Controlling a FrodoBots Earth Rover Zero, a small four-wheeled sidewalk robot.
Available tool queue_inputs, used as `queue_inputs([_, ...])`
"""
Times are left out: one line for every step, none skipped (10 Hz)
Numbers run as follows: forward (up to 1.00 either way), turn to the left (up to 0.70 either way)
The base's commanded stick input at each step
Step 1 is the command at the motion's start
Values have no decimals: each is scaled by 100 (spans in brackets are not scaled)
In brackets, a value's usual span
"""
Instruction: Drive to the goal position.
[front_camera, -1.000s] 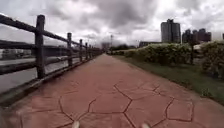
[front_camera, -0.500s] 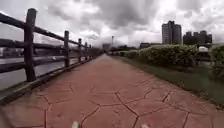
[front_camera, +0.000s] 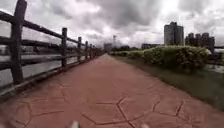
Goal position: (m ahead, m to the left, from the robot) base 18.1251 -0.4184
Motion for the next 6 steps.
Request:
queue_inputs([70,0])
queue_inputs([70,0])
queue_inputs([70,0])
queue_inputs([70,0])
queue_inputs([70,0])
queue_inputs([70,0])
